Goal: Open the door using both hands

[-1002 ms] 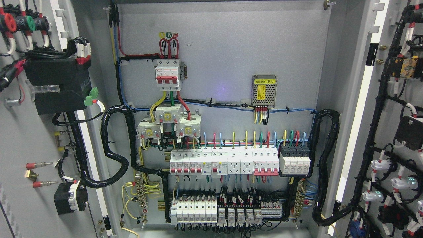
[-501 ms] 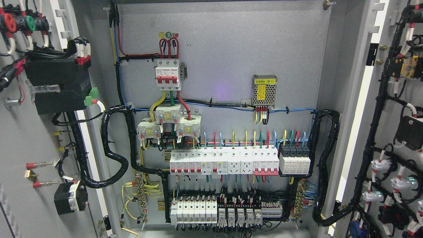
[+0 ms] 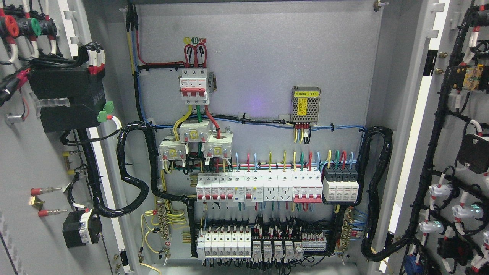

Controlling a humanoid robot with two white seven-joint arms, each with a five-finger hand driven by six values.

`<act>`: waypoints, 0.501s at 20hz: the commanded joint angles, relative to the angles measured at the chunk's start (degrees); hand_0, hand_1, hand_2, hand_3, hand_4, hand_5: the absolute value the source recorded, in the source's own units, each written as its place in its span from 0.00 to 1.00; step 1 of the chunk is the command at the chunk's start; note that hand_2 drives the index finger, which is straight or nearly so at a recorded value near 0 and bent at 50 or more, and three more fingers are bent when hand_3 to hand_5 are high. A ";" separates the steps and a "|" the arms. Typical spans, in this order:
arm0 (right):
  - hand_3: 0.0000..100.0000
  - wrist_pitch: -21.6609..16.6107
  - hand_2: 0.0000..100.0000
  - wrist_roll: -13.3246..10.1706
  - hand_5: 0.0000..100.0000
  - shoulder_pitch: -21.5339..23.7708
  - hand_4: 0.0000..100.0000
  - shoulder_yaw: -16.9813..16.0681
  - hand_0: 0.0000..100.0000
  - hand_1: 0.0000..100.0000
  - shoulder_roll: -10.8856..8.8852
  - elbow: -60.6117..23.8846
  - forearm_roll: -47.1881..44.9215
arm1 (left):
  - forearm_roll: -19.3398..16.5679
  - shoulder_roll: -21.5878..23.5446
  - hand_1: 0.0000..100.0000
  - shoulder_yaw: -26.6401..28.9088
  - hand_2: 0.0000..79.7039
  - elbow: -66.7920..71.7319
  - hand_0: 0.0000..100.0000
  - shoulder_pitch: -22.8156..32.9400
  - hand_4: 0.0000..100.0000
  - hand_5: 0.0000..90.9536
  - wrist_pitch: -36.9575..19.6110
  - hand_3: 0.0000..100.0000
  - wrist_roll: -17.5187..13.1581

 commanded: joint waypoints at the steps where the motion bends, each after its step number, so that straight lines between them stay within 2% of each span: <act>1: 0.00 -3.86 0.00 -0.04 0.00 9.05 0.00 -6.09 0.00 0.00 -5.24 -2.01 0.51 | 0.54 9.53 0.00 -4.93 0.00 -24.13 0.00 2.44 0.03 0.00 -7.48 0.00 0.12; 4: 0.00 -6.22 0.00 -0.04 0.00 13.79 0.00 -10.21 0.00 0.00 -5.42 -2.98 0.51 | 0.63 11.03 0.00 -4.76 0.00 -24.75 0.00 2.44 0.03 0.00 -13.29 0.00 0.12; 6: 0.00 -9.20 0.00 -0.04 0.00 15.73 0.00 -11.71 0.00 0.00 -6.73 -3.07 0.43 | 1.15 11.38 0.00 -4.50 0.00 -26.50 0.00 2.70 0.03 0.00 -15.84 0.00 0.12; 10: 0.00 -15.54 0.00 -0.04 0.00 18.89 0.00 -12.33 0.00 0.00 -9.19 -5.51 0.34 | 4.93 12.53 0.00 -2.66 0.00 -29.66 0.00 2.88 0.03 0.00 -20.94 0.00 0.12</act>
